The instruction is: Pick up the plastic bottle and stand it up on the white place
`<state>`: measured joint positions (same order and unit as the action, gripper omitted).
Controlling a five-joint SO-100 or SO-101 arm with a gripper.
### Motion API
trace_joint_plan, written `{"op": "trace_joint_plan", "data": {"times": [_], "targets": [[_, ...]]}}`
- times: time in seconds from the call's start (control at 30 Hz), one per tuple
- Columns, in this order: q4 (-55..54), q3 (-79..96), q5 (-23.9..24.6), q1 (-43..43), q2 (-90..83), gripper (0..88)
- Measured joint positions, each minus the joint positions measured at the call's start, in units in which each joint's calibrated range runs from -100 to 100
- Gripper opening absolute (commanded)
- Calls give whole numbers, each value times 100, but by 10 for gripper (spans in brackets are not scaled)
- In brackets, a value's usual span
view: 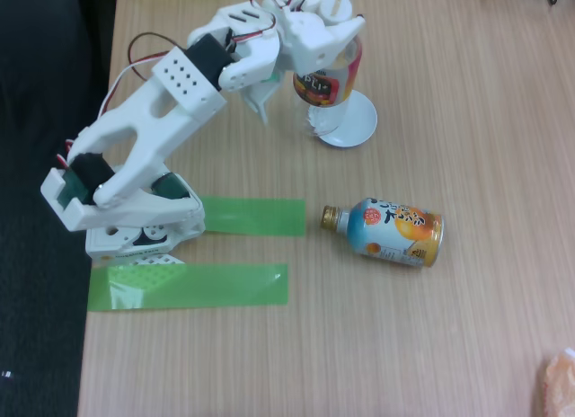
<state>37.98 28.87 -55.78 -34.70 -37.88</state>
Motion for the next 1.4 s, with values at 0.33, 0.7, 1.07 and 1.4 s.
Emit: {"op": "trace_joint_plan", "data": {"times": [0.33, 0.7, 1.07, 1.4], "targets": [[0, -298, 0, 0, 446, 119], [-535, -316, 0, 112, 766, 119], [-748, -334, 0, 314, 951, 119], [-748, -334, 0, 299, 951, 119]]}}
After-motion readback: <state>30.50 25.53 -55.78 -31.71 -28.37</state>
